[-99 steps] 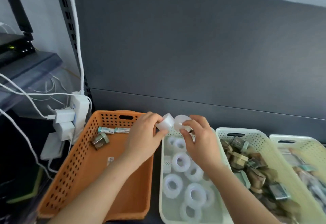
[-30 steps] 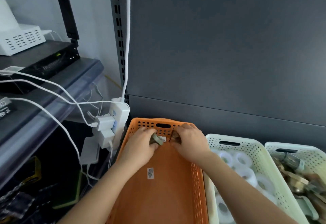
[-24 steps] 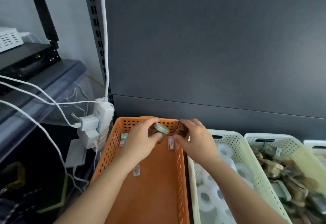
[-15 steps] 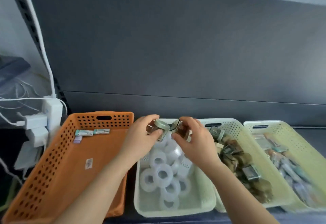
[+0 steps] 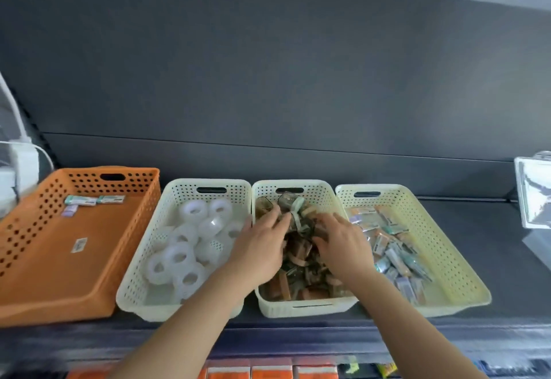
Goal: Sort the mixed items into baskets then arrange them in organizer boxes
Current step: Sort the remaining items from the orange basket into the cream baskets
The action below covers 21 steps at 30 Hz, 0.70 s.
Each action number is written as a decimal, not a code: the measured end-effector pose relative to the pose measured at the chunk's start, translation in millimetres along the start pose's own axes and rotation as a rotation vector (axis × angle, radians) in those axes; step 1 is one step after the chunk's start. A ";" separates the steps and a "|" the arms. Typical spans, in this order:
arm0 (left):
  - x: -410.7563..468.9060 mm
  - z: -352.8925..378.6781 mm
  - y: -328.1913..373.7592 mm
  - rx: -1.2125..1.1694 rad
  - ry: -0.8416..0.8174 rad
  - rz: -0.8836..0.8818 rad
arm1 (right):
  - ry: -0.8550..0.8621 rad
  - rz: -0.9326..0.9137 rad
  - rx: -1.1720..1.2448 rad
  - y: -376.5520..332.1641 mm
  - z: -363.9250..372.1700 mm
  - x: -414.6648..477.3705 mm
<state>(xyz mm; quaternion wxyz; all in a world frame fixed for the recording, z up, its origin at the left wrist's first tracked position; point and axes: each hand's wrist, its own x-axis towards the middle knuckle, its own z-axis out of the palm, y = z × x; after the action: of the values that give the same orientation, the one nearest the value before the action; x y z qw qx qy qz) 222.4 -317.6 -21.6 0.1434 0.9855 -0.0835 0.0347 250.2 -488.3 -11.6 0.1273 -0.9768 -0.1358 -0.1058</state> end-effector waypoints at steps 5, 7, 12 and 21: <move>1.8 5.4 0.5 0.174 -0.136 -0.059 | -0.038 -0.162 -0.101 8.2 8.7 1.1; 1.5 4.1 1.6 0.161 -0.152 -0.065 | -0.043 -0.163 -0.082 8.0 10.8 2.8; -5.3 -8.3 -3.0 0.152 -0.057 -0.054 | -0.014 -0.156 0.013 1.3 7.3 8.1; -38.2 -67.5 -66.0 0.156 0.174 -0.155 | 0.031 -0.316 0.171 -76.0 3.2 34.3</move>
<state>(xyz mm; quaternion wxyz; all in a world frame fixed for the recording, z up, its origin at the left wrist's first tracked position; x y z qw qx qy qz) 193.4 -229.8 21.2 0.0754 0.9905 0.0084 0.1151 260.8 -408.5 10.4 0.1938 -0.9272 -0.2940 -0.1275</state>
